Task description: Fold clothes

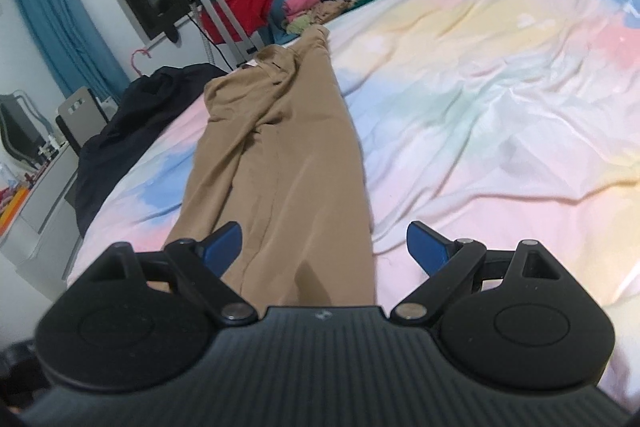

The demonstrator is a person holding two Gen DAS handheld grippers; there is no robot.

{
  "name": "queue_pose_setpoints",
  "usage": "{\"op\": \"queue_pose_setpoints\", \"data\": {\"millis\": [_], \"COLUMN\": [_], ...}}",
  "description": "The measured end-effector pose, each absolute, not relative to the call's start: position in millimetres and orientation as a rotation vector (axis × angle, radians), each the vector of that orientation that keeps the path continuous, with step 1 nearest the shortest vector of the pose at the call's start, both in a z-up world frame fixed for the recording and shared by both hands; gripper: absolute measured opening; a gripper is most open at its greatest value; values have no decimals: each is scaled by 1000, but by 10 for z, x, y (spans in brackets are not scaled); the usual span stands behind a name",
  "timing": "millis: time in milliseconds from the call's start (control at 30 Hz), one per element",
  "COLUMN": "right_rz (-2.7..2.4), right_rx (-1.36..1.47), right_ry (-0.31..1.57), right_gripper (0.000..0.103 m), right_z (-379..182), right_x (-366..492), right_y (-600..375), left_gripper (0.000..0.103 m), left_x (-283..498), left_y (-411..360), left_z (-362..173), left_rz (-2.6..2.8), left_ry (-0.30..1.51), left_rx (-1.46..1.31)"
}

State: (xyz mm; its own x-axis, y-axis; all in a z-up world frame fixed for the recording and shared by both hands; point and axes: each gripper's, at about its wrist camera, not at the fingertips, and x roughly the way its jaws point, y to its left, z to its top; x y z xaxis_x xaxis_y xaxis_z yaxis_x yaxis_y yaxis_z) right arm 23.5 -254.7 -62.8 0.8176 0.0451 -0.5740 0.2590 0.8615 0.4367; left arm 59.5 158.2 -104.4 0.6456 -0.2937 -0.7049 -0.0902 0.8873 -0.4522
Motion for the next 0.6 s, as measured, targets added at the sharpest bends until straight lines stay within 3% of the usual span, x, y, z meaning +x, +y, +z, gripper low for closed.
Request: {"op": "queue_pose_setpoints", "data": {"millis": [33,100,200,600], "right_rz": [-122,-129,-141,-138], "right_rx": [541,567,600,685], "right_ry": [617,632,648,652], "right_gripper": [91,91,91,91], "right_z": [-648,-677,-714,-732], "right_x": [230,239,250,248], "right_y": [-2568,-2603,-2650,-2791], "left_gripper": [33,16,4,3], "left_x": [592,565,471,-555], "left_y": [1539,1487,1366,448], "left_z": [-1029,-984,-878,-402], "left_rz": [-117,-143,-161,-597], "left_ry": [866,846,773,341], "left_rx": [-447,-415,-321,267]}}
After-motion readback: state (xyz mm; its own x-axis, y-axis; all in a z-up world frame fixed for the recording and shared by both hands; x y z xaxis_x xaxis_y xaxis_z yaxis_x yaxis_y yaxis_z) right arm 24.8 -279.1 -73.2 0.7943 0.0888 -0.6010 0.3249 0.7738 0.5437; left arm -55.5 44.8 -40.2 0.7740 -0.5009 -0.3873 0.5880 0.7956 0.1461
